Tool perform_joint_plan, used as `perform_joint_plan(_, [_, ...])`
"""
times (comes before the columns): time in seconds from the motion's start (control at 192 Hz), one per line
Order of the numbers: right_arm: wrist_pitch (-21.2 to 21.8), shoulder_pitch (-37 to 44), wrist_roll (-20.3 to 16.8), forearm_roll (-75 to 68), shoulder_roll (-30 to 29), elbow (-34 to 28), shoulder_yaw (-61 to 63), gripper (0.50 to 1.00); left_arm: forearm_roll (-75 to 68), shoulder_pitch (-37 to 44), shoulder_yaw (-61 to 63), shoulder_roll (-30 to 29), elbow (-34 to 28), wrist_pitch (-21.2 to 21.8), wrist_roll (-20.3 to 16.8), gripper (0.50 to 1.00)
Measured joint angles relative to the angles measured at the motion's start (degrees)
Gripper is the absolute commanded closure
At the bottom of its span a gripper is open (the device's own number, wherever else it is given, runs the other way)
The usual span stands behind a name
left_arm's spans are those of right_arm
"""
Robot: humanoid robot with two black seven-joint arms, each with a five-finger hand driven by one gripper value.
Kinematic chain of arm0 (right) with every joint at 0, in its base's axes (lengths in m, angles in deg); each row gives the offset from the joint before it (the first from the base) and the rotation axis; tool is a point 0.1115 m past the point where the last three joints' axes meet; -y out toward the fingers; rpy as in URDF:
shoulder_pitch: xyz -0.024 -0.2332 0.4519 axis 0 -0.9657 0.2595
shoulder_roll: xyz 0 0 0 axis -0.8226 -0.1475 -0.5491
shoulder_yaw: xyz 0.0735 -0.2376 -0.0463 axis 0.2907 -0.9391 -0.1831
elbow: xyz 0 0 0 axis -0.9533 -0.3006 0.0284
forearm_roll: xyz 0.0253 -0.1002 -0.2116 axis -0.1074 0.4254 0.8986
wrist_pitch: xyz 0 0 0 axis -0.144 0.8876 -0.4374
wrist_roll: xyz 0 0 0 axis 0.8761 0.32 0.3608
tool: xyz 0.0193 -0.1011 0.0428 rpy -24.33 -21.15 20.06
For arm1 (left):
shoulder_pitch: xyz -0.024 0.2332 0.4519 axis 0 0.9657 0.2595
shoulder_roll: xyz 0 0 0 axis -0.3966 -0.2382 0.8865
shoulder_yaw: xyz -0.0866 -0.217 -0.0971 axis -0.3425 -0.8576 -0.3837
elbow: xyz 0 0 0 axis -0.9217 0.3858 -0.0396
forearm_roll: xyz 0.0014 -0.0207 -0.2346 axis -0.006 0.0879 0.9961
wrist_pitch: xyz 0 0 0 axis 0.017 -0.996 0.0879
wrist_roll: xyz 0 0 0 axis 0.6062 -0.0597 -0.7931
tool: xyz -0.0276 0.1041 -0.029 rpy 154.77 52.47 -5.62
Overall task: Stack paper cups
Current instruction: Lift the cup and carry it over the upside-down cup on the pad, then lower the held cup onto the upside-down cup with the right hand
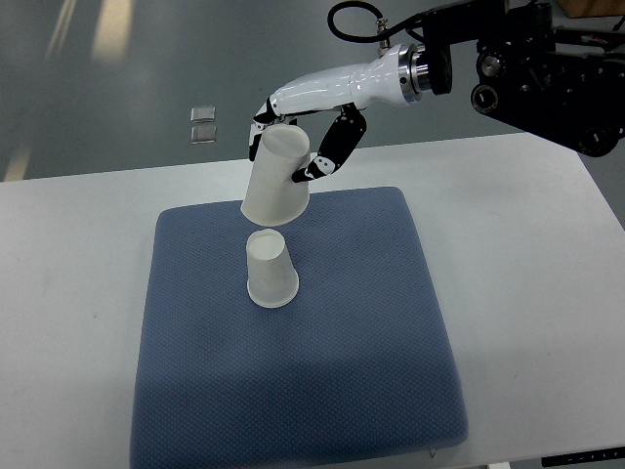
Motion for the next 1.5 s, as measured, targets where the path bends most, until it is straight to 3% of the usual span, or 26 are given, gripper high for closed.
perform_joint_plan(0.606, [0.0,-2.1,-2.6,1.0,-4.7,1.3,-0.4,1.000,0.0,0.0,0.0,0.0,0.0,0.0,0.0,0.500])
perform_joint_plan(1.498, [-0.9,-3.4,-3.9,2.2,-6.9,2.3,-0.5,0.953,0.0,0.0,0.0,0.0,0.0,0.0,0.0,0.500])
